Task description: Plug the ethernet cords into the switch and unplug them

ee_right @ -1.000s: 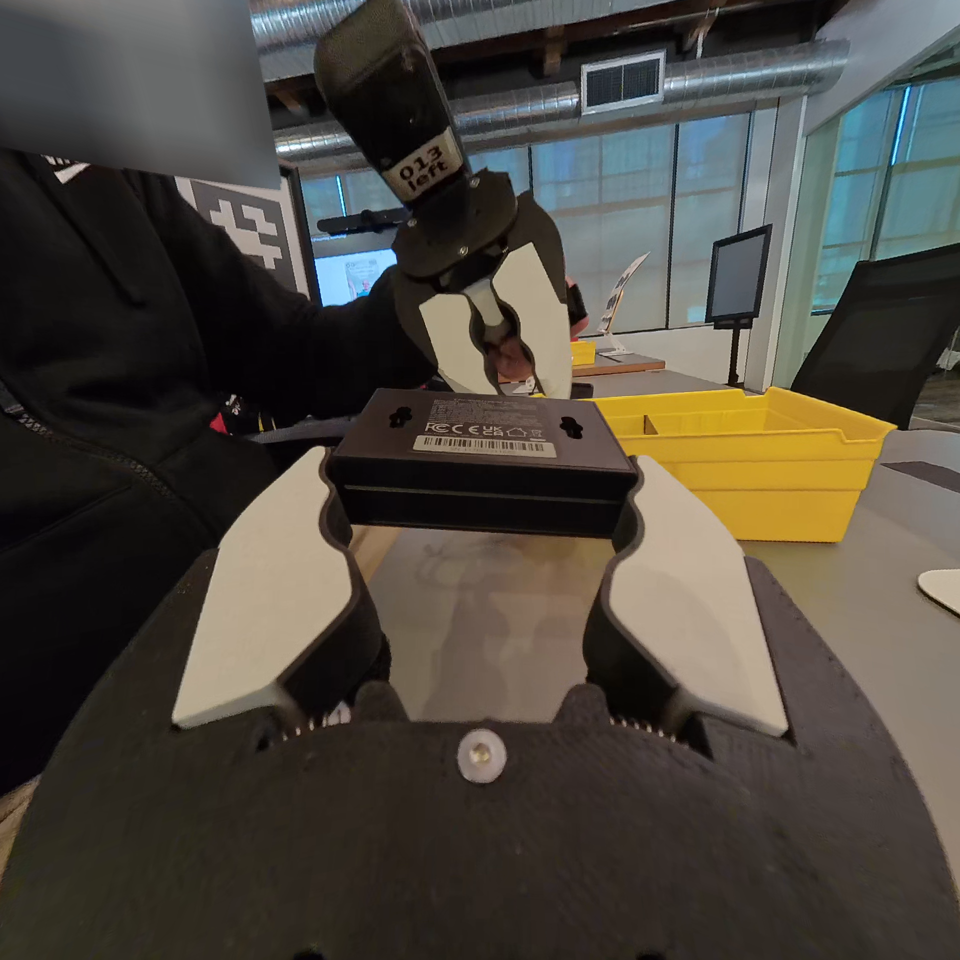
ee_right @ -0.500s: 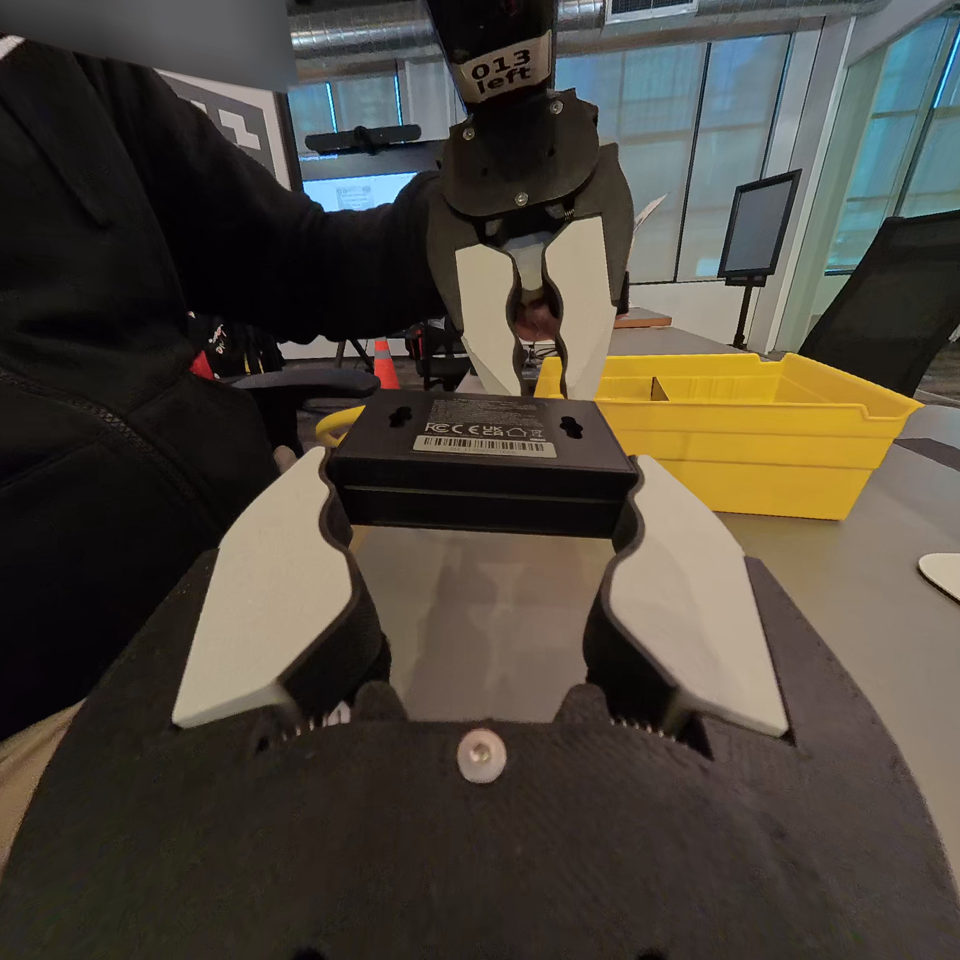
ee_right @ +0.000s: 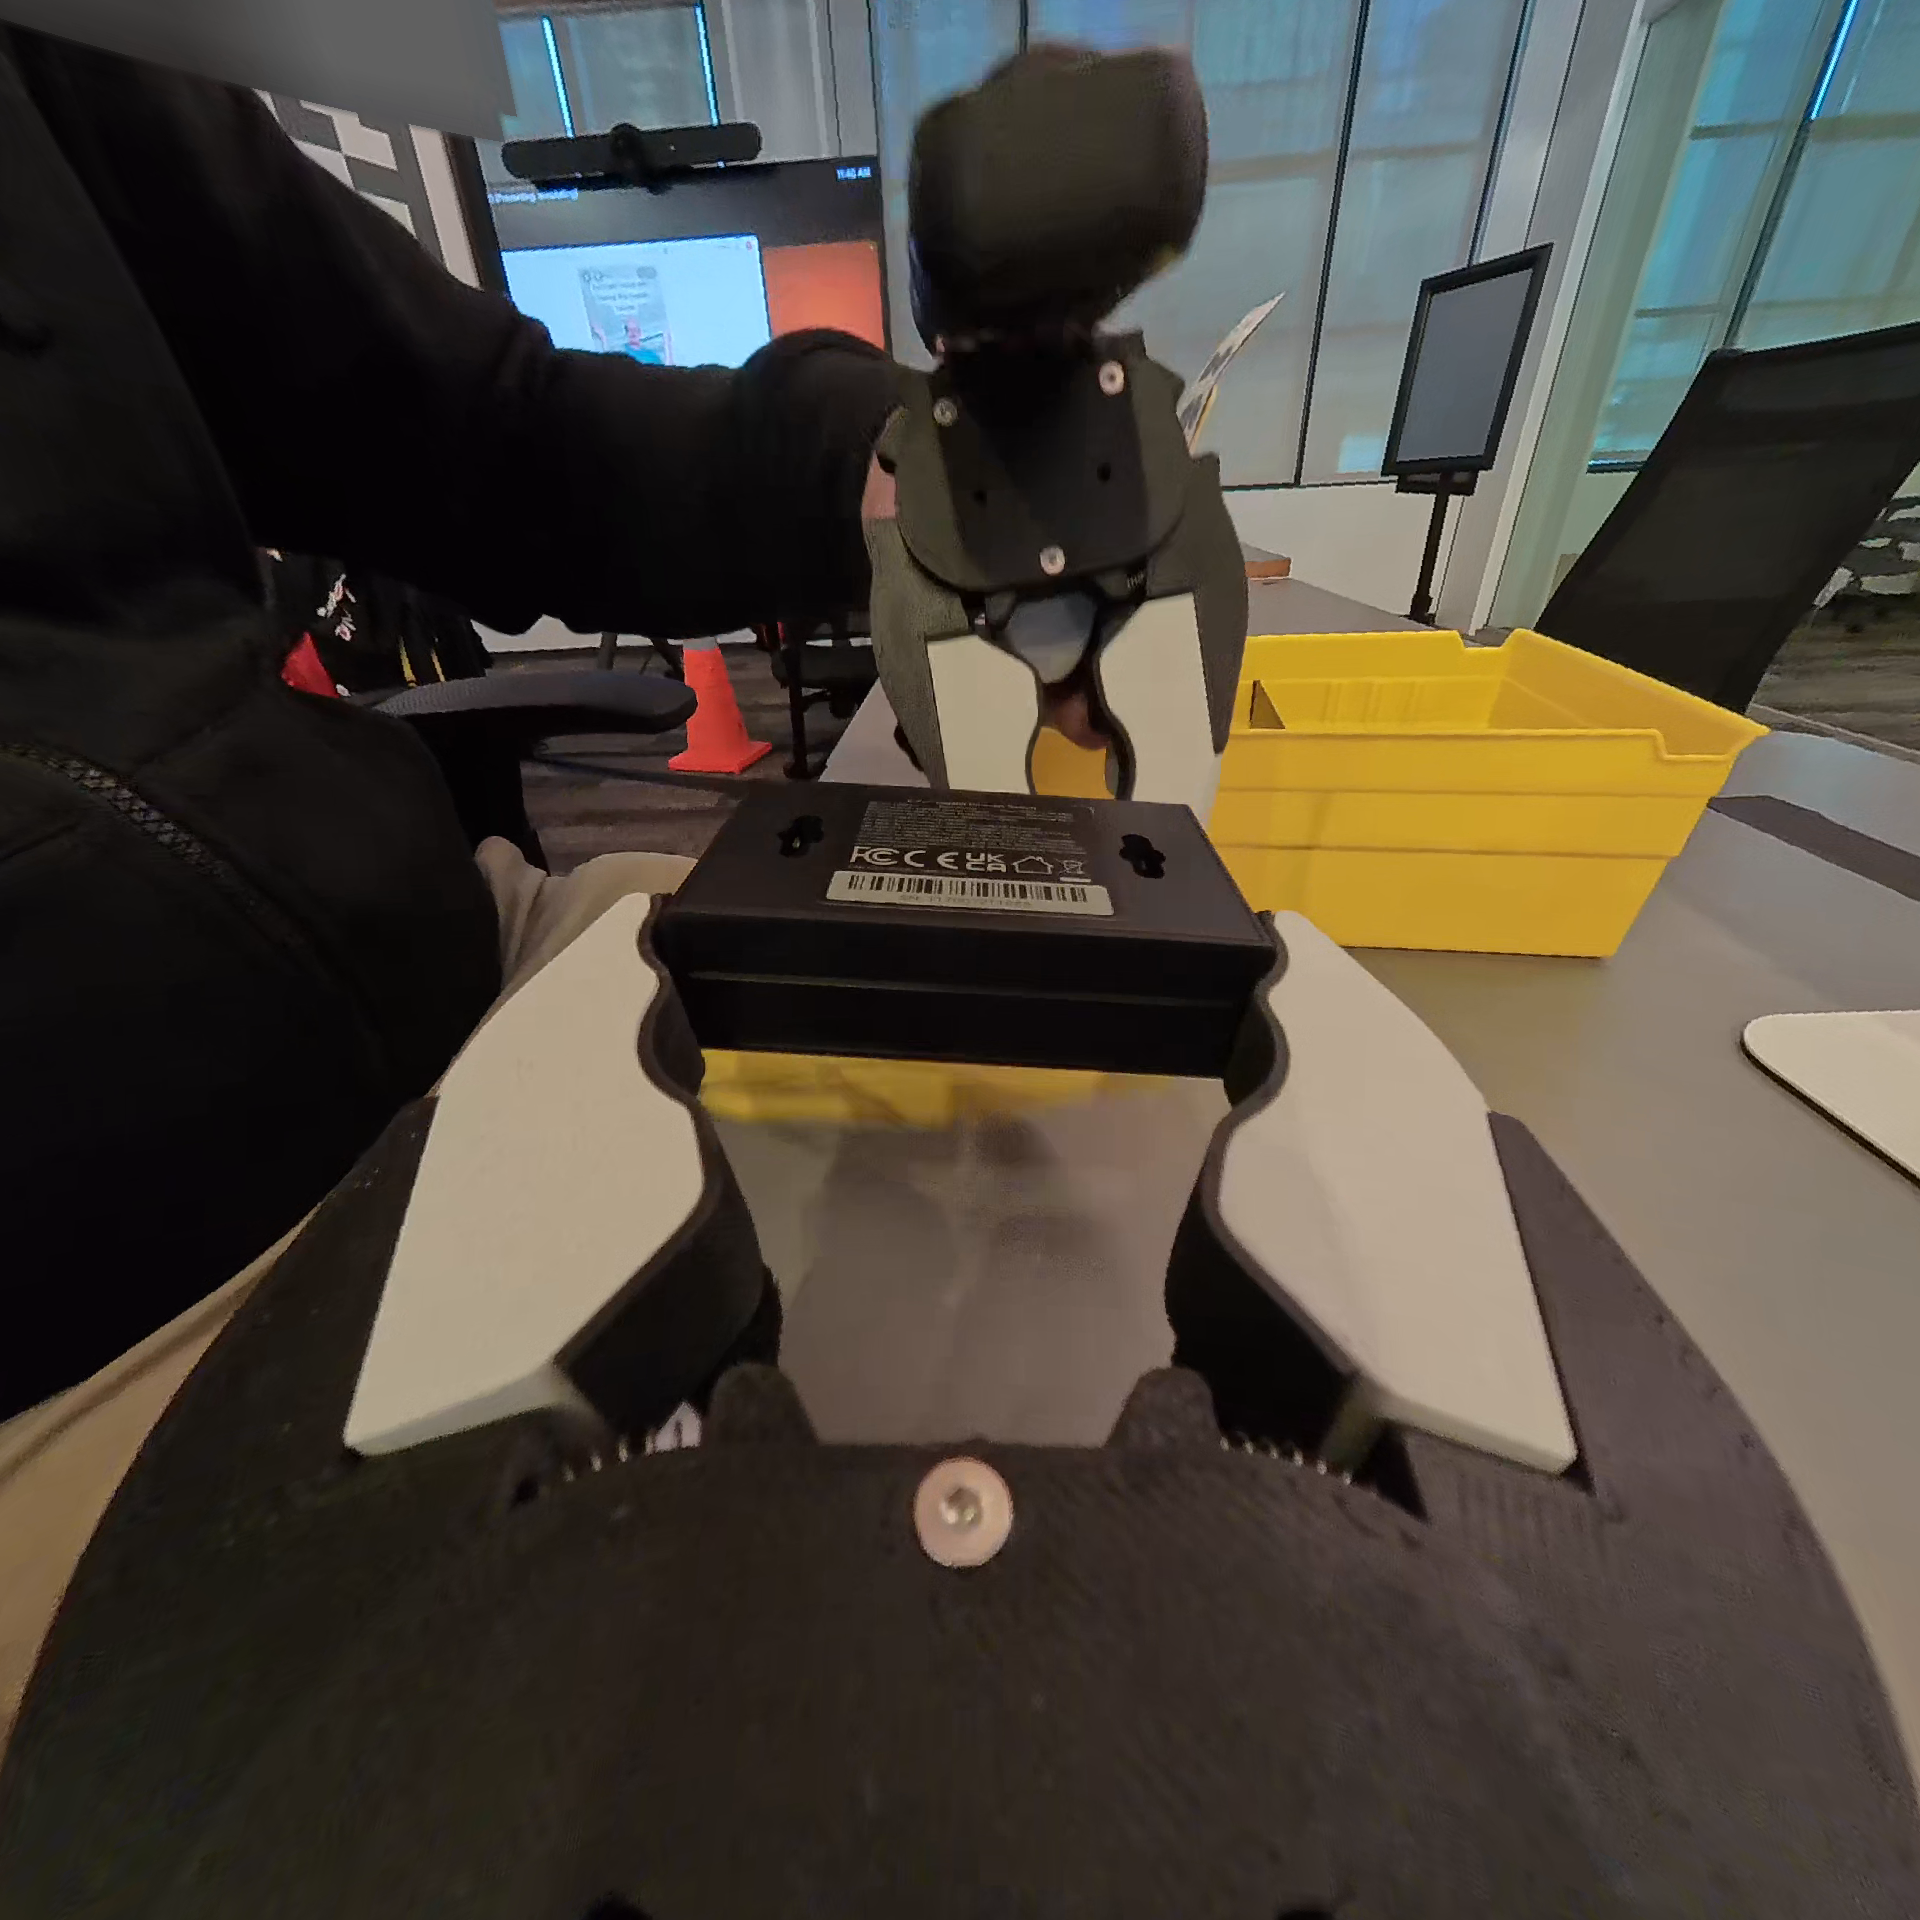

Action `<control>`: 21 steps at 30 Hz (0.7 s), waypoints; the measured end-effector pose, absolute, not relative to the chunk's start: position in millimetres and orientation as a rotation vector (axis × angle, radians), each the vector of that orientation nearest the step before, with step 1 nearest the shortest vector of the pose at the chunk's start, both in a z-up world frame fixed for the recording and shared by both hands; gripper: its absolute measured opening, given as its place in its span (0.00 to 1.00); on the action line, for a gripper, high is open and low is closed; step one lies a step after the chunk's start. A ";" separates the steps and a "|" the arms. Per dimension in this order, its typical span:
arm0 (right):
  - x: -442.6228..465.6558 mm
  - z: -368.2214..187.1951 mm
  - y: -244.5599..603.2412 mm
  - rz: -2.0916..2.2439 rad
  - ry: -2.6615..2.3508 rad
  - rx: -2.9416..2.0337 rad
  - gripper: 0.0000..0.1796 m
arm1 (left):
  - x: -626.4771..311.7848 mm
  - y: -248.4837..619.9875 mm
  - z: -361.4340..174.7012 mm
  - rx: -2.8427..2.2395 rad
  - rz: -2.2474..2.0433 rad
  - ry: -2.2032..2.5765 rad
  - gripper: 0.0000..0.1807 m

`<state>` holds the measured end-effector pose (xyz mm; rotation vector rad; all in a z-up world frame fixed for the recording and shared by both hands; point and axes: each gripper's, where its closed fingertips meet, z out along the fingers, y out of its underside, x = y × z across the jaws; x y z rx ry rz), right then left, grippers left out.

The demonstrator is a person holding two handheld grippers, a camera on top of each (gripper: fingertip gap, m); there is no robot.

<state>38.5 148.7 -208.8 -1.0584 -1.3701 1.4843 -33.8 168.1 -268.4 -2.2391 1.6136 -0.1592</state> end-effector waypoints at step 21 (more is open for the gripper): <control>45.2 -198.4 151.2 1.513 -1.320 -1.023 0.56 | -4.4 196.1 -329.3 -2.468 -0.206 1.228 0.13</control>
